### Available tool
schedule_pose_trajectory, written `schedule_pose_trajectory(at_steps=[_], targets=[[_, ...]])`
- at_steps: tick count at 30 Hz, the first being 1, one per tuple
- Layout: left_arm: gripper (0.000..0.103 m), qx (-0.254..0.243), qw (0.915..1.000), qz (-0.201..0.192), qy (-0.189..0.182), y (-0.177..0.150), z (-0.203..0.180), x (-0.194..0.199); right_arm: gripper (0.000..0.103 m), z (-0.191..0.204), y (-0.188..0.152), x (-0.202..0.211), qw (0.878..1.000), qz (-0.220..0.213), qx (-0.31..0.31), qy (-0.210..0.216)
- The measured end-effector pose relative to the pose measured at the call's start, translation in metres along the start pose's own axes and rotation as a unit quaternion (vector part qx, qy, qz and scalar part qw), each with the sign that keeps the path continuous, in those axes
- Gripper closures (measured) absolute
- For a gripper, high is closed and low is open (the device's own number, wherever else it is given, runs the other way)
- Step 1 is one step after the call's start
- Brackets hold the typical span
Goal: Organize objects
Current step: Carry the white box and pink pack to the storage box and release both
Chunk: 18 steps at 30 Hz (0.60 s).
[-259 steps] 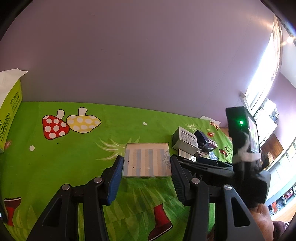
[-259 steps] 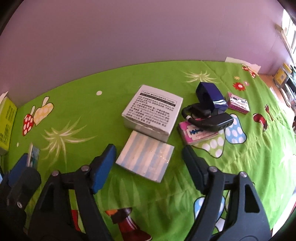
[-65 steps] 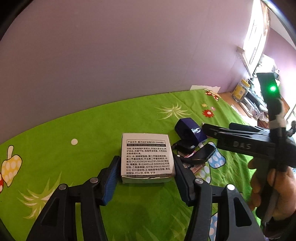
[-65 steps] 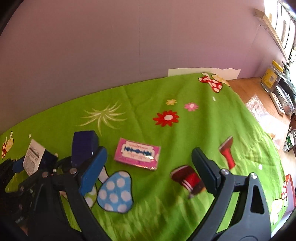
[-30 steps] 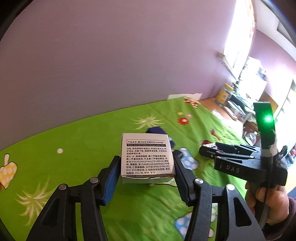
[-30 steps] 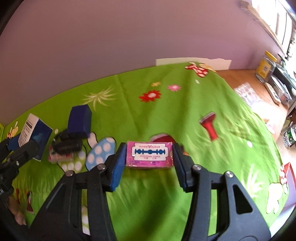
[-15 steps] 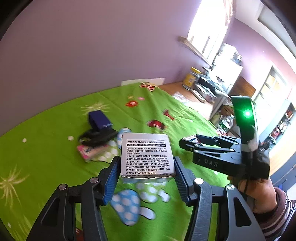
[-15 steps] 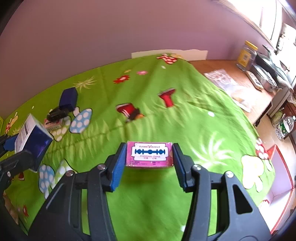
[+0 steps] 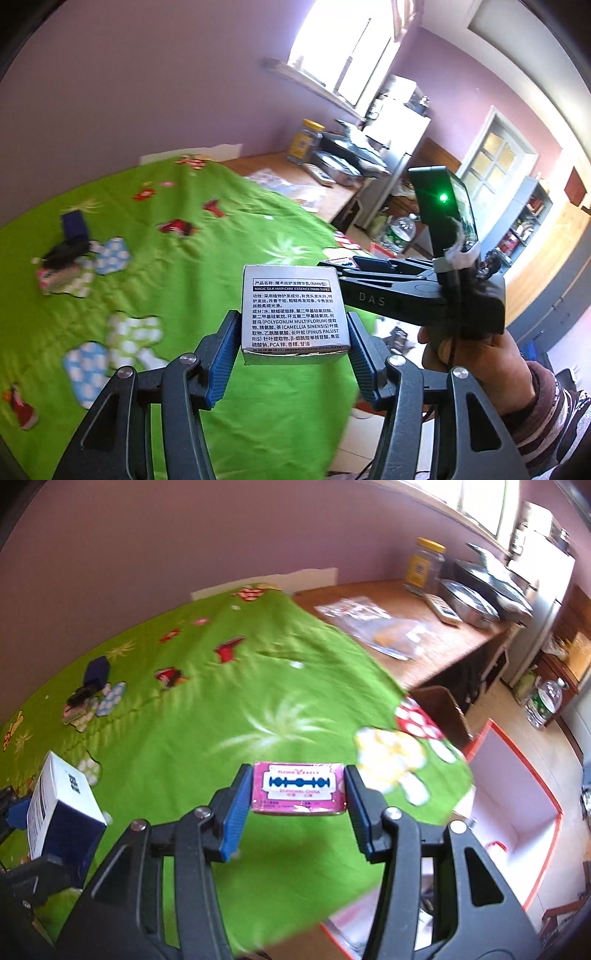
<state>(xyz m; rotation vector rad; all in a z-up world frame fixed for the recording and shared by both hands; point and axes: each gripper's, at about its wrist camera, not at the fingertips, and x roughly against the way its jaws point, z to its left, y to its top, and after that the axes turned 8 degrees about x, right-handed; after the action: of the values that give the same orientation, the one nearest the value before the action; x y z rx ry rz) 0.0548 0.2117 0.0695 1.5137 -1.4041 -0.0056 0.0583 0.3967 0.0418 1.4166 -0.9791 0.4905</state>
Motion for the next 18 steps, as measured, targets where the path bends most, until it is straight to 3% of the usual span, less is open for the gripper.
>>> schedule_pose_trajectory(at_steps=[18], targets=[[0.046,-0.070,0.9959,0.036,-0.046,-0.039,-0.086,-0.058,0.050,-0.118,-0.069,0.013,0.992,0.041,-0.091,-0.077]])
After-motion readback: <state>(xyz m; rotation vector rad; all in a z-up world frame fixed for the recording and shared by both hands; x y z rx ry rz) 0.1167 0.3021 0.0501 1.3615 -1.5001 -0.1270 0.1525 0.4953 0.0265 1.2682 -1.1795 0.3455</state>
